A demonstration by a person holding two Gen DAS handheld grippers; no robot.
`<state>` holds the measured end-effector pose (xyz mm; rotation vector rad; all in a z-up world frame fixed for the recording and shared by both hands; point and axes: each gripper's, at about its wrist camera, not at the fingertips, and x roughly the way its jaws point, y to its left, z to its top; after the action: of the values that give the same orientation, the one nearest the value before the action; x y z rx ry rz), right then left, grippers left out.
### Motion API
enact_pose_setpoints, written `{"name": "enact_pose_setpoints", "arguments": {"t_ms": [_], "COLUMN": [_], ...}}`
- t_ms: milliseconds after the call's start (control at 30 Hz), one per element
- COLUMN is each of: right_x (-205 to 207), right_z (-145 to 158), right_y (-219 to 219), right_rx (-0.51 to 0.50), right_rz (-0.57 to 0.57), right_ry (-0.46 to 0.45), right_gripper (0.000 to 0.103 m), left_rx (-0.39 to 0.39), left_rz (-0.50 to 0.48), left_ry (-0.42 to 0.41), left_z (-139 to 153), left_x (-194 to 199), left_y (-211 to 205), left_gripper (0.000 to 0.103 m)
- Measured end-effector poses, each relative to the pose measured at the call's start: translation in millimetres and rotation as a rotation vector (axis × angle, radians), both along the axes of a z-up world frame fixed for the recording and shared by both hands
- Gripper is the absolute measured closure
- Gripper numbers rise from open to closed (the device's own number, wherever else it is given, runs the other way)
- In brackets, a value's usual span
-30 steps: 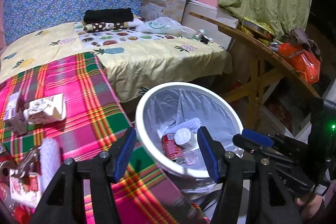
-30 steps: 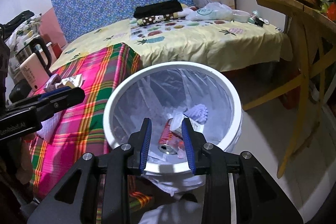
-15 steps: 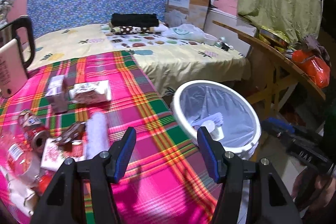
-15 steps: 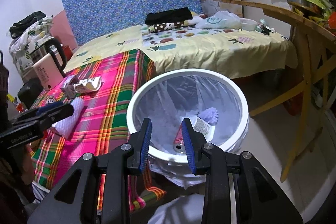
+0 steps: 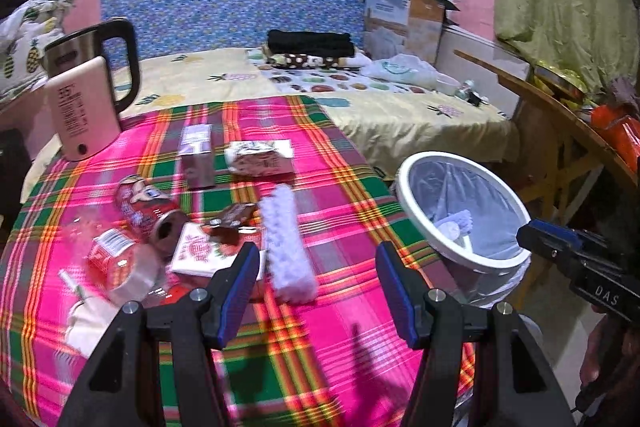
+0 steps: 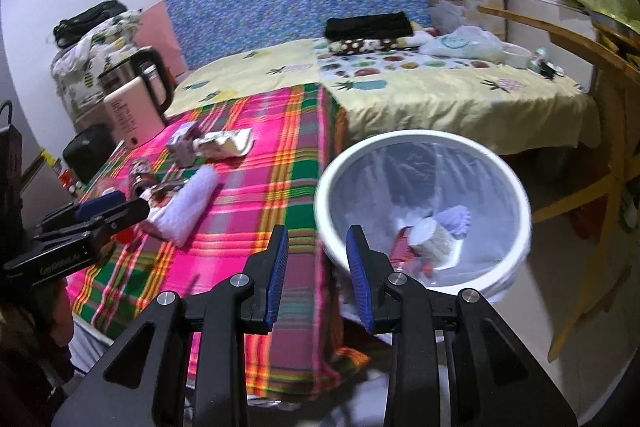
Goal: Collect trash
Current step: 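Move both open tools back over the table trash, then grasp the Coca-Cola bottle with the left tool while the right grasps another white foam sleeve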
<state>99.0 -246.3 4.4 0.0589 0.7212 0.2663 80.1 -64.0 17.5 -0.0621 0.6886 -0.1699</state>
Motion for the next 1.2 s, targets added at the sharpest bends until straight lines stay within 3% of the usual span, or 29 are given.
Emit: {"name": "enact_pose_setpoints", "arguments": {"t_ms": [567, 1200], "right_x": [2.8, 26.4], "right_z": [-2.2, -8.7], "right_y": [61.9, 108.7], "right_rx": [-0.019, -0.012], "right_rz": [0.16, 0.232], "right_ry": [0.041, 0.085], "right_gripper": [0.072, 0.072], "left_rx": [0.024, -0.009], "left_rz": [0.17, 0.287], "left_ry": [-0.012, 0.022], "left_z": [0.6, -12.5], "left_x": [-24.5, -12.5], "left_y": [55.1, 117.9], "left_gripper": [0.041, 0.04]}}
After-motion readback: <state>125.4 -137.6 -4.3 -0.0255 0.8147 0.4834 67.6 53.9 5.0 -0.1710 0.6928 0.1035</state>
